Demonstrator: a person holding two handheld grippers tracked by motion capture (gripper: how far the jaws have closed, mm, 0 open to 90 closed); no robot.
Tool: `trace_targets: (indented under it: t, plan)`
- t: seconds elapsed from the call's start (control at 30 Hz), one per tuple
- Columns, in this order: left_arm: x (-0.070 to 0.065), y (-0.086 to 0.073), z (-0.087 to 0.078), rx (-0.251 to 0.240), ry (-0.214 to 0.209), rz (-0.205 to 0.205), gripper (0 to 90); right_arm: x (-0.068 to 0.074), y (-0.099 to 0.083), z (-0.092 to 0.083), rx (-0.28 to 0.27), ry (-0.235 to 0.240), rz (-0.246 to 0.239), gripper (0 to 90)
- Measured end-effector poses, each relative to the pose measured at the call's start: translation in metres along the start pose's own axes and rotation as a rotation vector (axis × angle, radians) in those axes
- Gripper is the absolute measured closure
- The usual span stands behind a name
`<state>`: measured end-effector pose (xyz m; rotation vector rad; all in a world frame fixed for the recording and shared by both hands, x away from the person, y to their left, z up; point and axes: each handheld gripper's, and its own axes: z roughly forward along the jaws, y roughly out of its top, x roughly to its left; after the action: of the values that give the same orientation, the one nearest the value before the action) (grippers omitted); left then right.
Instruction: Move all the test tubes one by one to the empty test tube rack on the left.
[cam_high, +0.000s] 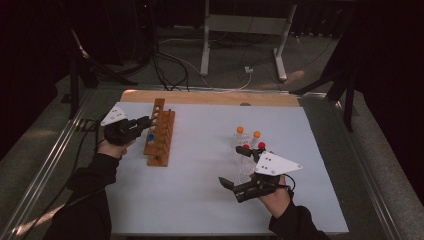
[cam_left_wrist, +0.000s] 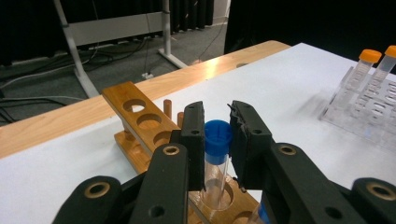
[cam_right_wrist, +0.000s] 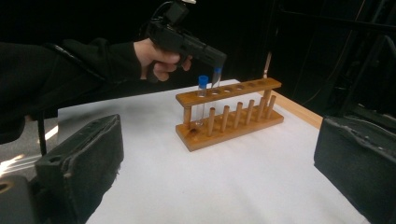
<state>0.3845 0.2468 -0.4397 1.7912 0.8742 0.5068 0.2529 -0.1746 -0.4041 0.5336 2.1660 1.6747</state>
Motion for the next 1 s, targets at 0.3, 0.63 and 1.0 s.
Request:
trace_targets:
  t: [0.3,0.63,1.0]
  plan:
    - [0.001,-0.01,0.003,0.004,-0.001,-0.015,77.6,0.001,0.001,-0.002,-0.01,-0.003,-0.012,2.8]
    - [0.002,-0.015,0.007,0.018,-0.004,-0.019,77.3,-0.001,0.003,-0.004,-0.007,0.014,0.009,2.8]
    - [0.004,-0.009,-0.002,-0.01,0.0,-0.037,60.2,-0.001,0.006,-0.005,-0.015,0.032,0.03,2.9]
